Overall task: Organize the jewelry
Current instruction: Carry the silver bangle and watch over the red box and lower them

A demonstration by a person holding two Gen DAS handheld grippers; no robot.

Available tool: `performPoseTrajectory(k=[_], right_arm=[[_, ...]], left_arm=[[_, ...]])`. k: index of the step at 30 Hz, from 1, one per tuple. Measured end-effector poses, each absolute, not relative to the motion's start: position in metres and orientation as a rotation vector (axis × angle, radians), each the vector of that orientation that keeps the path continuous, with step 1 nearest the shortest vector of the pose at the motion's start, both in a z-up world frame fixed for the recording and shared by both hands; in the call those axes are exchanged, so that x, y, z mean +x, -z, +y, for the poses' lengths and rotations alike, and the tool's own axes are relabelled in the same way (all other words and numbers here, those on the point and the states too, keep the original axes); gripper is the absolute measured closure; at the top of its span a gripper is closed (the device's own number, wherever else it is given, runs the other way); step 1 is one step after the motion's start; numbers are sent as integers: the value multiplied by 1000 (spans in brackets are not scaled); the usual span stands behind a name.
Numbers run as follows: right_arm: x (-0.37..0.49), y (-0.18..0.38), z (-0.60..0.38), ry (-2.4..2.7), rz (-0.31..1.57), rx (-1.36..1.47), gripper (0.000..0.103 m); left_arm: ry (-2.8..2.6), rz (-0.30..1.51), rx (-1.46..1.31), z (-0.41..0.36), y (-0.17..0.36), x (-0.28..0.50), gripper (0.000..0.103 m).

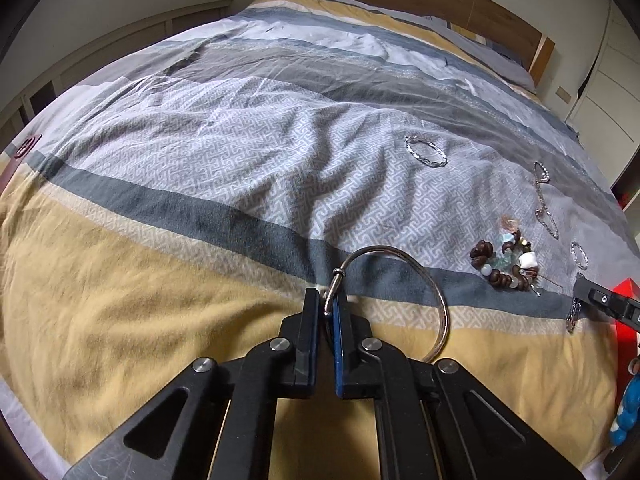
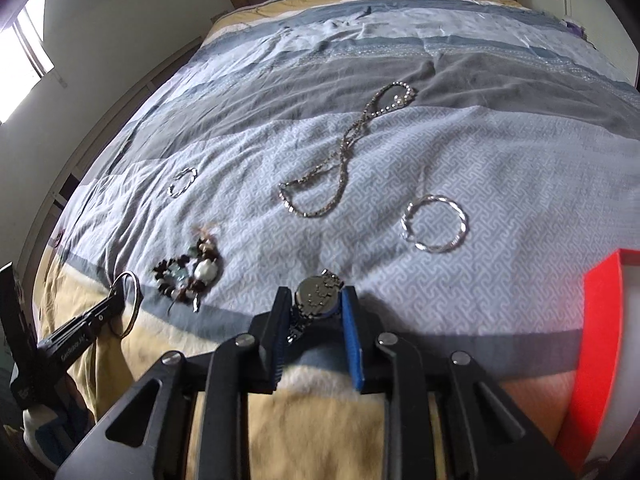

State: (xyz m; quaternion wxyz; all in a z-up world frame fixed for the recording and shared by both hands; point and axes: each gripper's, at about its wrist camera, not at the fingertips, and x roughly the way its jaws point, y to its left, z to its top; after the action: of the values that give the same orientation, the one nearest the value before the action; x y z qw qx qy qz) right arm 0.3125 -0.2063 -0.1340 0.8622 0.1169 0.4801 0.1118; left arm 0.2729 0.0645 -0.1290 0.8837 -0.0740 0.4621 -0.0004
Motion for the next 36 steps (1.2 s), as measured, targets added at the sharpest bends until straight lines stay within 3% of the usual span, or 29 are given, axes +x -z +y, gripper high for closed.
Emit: performPoseTrajectory(k=[23,36], right_arm=[[197,42,-270,-203,817,294,80],[153,39,-378,-17,778,303,80]], left_arm=[[3,860,6,28,48,198,97],[247,809,59,-101,3,190,97]])
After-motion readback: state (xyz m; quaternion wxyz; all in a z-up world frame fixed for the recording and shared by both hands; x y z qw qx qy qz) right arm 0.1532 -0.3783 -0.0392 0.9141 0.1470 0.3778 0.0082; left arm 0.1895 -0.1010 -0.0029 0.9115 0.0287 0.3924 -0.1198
